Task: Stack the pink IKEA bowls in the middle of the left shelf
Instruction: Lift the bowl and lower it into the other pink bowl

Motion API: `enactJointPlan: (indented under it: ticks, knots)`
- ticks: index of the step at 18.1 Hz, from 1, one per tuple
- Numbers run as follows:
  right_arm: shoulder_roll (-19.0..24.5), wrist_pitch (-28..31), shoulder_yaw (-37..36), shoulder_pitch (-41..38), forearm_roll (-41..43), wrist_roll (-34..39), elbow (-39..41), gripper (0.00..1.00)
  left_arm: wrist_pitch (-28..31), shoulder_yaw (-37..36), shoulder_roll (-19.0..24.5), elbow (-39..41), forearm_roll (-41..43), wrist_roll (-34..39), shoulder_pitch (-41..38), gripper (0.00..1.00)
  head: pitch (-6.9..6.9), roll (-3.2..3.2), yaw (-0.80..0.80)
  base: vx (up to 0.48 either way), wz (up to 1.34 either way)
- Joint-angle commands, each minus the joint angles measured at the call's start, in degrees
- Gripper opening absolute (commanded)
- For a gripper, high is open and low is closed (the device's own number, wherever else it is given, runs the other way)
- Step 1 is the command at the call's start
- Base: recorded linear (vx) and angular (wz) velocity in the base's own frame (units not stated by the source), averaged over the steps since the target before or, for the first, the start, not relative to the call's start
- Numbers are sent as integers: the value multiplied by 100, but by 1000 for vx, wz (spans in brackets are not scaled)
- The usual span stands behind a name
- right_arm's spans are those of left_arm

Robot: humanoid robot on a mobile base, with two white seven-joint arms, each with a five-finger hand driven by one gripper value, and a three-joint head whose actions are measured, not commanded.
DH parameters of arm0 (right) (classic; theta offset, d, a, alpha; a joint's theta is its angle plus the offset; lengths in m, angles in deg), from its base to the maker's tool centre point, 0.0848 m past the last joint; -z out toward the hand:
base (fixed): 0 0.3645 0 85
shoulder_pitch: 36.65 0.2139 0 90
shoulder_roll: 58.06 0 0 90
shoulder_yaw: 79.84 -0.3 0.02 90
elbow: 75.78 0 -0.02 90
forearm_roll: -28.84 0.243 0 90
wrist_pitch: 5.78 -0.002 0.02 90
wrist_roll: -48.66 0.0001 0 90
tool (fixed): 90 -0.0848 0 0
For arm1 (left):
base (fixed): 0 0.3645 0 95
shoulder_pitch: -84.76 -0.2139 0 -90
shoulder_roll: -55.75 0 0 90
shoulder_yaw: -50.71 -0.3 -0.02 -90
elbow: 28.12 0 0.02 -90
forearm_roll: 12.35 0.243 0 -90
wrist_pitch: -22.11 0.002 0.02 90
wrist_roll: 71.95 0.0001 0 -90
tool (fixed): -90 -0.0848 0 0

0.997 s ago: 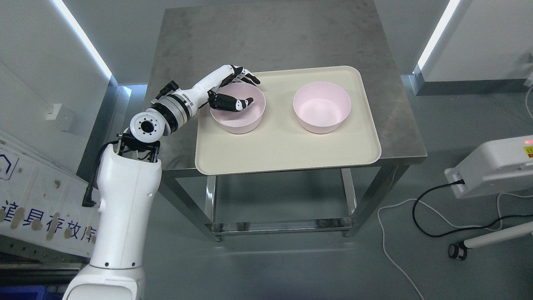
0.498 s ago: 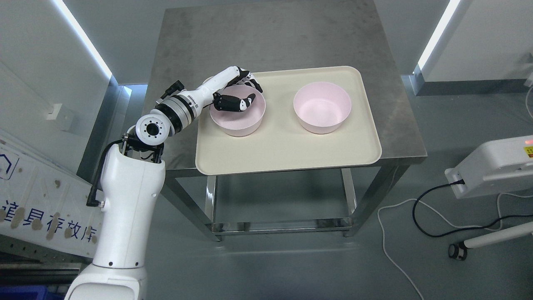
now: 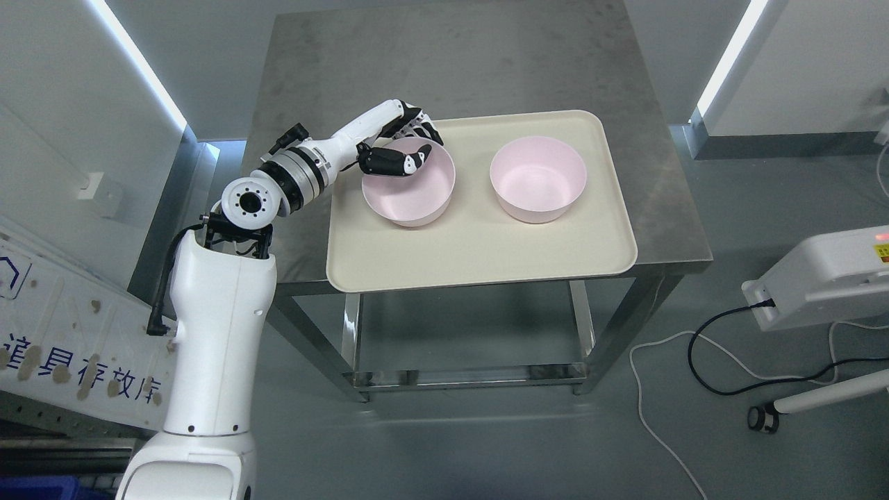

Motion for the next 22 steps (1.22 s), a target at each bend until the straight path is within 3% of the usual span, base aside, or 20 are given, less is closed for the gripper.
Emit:
enactJointPlan:
  ticks: [1, 8, 13, 16, 19, 22]
  knots:
    - [-100, -1, 0, 0, 0, 0, 0, 100, 255, 504, -325, -66, -318, -58, 112, 1, 0, 0, 0, 0, 0]
    - [-100, -1, 0, 0, 0, -9, 0, 100, 915, 242, -325, -57, -1047, -50, 621, 1, 0, 0, 0, 1, 1]
    - [-100, -1, 0, 0, 0, 0, 0, 100, 950, -1838, -325, -83, -1469, 99, 1209, 1, 0, 0, 0, -3, 17]
    - [-100, -1, 0, 0, 0, 0, 0, 100, 950, -3016, -325, -591, -1759, 869, 1657, 2, 0, 0, 0, 0, 0]
    - [-100, -1, 0, 0, 0, 0, 0, 100, 645, -3713, -325, -1320, -1831, 1391, 1905, 3, 0, 0, 0, 0, 0]
    - [-100, -1, 0, 0, 0, 0, 0, 100, 169, -3829, -325, -1980, -1577, 1594, 1922, 4, 0, 0, 0, 0, 0]
